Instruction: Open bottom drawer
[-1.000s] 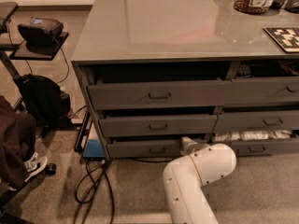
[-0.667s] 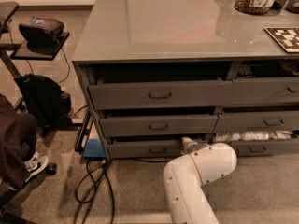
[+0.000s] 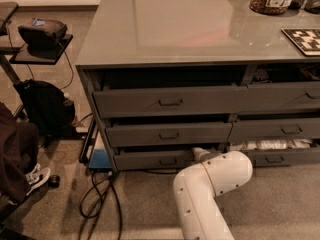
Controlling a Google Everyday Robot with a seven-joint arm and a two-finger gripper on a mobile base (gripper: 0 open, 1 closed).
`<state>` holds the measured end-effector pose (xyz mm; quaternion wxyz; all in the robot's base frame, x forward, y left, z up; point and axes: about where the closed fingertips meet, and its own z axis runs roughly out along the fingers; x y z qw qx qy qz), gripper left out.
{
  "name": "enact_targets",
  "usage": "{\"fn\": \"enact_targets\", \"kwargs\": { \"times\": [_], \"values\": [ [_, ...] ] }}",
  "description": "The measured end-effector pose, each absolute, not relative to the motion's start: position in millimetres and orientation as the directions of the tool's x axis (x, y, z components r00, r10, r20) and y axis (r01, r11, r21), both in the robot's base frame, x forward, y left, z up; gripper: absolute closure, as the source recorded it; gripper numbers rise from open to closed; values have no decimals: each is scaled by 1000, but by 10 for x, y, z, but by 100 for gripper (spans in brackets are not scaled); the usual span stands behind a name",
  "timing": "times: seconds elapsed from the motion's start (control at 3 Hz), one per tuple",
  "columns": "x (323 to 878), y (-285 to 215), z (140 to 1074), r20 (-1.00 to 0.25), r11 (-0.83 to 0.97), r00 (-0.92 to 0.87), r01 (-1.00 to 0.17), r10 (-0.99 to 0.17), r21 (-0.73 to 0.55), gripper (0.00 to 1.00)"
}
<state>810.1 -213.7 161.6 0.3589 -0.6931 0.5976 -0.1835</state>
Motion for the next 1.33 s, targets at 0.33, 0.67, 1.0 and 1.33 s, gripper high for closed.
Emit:
{"fn": "enact_targets", "kwargs": {
  "times": [0.33,0.67,1.0,1.33],
  "values": [
    [8101,-2137,1615,-174,-28,218,-697,-960,-717,100],
    [8111,-2143,1612,-169,-31,210,-709,-963,-705,100],
    [8084,-2135,1595,-162,-42,210,-724,-964,-688,100],
    [8056,-2128,1585,-147,-63,217,-736,-965,-674,100]
  ]
}}
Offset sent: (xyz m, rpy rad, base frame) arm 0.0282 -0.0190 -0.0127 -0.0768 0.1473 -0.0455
